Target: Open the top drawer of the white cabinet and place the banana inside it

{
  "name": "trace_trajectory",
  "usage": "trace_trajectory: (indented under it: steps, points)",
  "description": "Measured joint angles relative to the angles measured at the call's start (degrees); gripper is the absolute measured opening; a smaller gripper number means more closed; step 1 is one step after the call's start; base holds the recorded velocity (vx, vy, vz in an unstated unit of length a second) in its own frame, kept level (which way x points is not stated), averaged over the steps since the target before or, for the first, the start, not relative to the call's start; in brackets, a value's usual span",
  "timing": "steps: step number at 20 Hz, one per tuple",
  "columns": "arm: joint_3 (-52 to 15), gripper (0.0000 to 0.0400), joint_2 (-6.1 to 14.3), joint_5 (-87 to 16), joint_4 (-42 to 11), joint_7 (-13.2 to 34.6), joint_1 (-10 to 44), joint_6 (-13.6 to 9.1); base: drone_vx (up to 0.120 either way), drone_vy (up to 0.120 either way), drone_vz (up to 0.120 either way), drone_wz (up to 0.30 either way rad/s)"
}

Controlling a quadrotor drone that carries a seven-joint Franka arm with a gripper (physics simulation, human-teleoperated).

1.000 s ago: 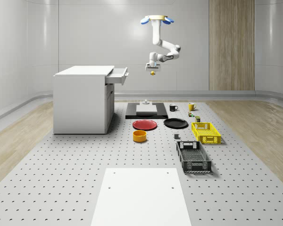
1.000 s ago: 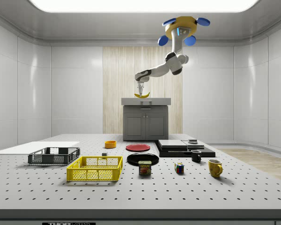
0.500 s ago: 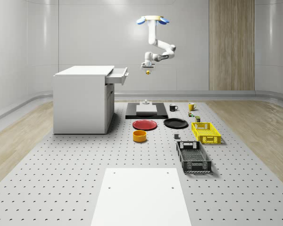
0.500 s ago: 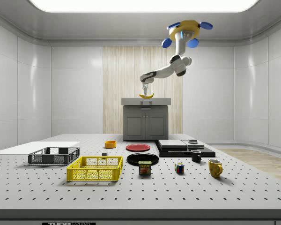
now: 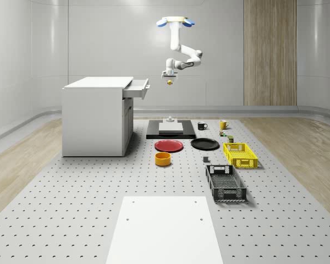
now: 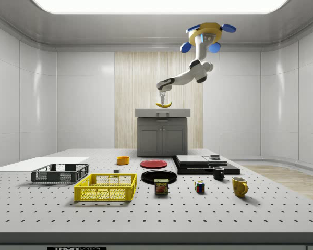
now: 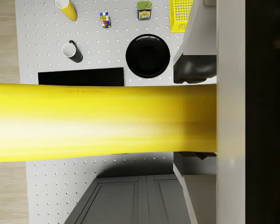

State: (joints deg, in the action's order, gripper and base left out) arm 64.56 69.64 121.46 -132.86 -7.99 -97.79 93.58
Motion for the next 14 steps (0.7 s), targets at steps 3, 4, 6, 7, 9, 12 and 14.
trace_trajectory:
  steps: [3,4,6,7,9,12,14]
  points:
    - [0.0,0.0193,0.1,-0.1,0.0,-0.1,-0.1,0.1,0.000,-0.120,0.093,0.000]
    - [0.0,0.0193,0.2,-0.1,0.0,-0.1,-0.1,0.1,0.000,-0.120,0.120,0.000]
    - [0.0,0.0193,0.2,-0.1,0.0,-0.1,-0.1,0.2,0.000,-0.120,0.120,0.000]
    - [0.0,0.0193,0.3,-0.2,0.0,-0.1,-0.1,0.2,0.000,-0.120,0.000,0.000]
    - [0.0,0.0193,0.3,-0.2,0.0,-0.1,-0.2,0.3,0.000,-0.120,0.060,0.000]
    - [0.0,0.0193,0.5,-0.3,0.0,-0.2,-0.2,0.4,0.000,-0.120,0.093,0.000]
    - [0.0,0.0193,0.5,-0.3,0.1,-0.2,-0.3,0.4,0.000,-0.120,0.000,0.000]
